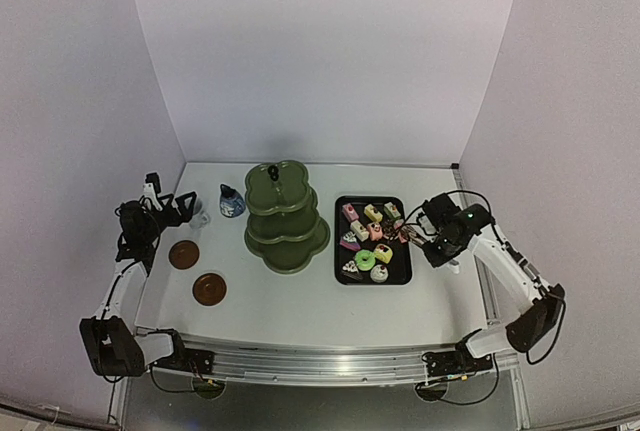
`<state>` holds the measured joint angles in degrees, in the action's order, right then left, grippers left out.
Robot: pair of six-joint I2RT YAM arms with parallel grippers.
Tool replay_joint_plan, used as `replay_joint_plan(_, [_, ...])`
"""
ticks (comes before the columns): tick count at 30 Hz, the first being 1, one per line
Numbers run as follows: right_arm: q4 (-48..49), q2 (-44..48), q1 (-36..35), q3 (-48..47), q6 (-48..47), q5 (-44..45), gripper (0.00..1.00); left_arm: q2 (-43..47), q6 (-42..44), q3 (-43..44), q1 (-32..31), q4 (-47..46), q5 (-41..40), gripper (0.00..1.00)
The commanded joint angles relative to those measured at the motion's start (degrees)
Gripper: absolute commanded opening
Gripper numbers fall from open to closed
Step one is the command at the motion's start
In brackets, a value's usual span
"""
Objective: Serve the afternoon tea
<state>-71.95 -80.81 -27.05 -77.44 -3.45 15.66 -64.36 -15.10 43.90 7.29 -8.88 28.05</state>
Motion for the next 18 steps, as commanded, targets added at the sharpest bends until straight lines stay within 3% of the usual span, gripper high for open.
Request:
replay_joint_plan(1, [0.6, 3.0, 0.0, -5.3, 1.9, 2.6, 0.00, 1.3, -0.2, 0.9, 0.0, -3.1, 1.5, 1.00])
replay_joint_plan(4, [1.1, 1.1, -0.1, -10.0, 2.1, 1.1, 0.00, 1.4, 2.4, 0.7, -0.1, -3.0, 3.0, 1.00])
replay_joint_plan(8, [5.3, -6.5, -0.6, -17.5, 3.0, -5.0, 0.00, 1.0, 12.9, 0.2, -1.3, -0.6, 9.4, 0.99])
replay_joint_plan(13, [12.9, -14.4, -4.2, -19.4, 2.0, -7.6, 0.00, 4.2, 38.4, -0.2, -7.0, 15.9, 14.2, 0.99])
replay_joint_plan(18, [20.4, -20.2, -6.7, -21.0, 2.0, -11.5, 0.00, 6.5, 47.3, -1.8, -9.7, 24.4, 19.1, 1.00])
